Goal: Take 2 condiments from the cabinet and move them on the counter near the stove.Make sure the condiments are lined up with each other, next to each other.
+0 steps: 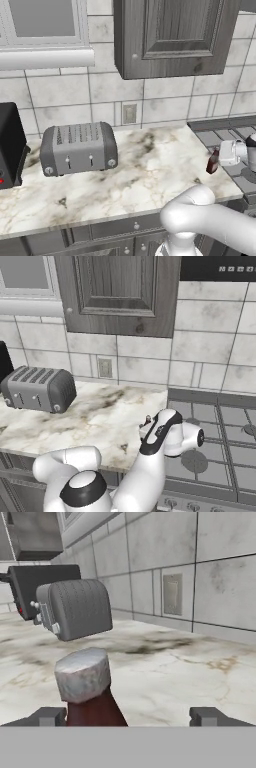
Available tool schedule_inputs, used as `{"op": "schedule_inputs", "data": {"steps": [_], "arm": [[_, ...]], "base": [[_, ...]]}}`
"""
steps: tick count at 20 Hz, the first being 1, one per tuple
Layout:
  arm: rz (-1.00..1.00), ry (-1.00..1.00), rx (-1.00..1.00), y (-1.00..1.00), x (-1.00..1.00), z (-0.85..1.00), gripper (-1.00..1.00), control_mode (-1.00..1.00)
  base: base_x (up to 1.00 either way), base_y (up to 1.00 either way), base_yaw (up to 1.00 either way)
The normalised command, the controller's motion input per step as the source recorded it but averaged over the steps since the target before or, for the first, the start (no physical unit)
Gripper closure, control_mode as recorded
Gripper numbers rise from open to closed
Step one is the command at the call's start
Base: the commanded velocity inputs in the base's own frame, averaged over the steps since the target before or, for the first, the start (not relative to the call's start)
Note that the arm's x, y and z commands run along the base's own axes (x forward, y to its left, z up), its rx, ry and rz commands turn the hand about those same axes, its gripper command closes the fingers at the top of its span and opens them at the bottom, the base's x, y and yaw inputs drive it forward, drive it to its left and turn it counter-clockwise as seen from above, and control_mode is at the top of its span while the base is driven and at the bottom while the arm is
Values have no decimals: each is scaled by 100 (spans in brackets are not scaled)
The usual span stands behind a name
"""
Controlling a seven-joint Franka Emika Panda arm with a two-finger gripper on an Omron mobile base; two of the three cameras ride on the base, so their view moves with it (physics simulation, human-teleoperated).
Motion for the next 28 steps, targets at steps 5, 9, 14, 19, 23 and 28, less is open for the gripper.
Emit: {"op": "schedule_inputs", "data": {"steps": [5, 9, 14, 19, 23, 28], "arm": [[0, -1, 0, 0, -1, 5, -100, -100], [0, -1, 0, 0, -7, 26, -100, -100], [0, 0, 0, -3, -23, 37, -100, -100], [0, -3, 0, -1, -36, 42, -100, -100], [0, -4, 0, 0, -44, 58, -100, -100], [0, -1, 0, 28, -49, 64, -100, -100]], "base": [[0, 0, 0], [0, 0, 0], [0, 0, 0], [0, 0, 0], [0, 0, 0], [0, 0, 0]]}}
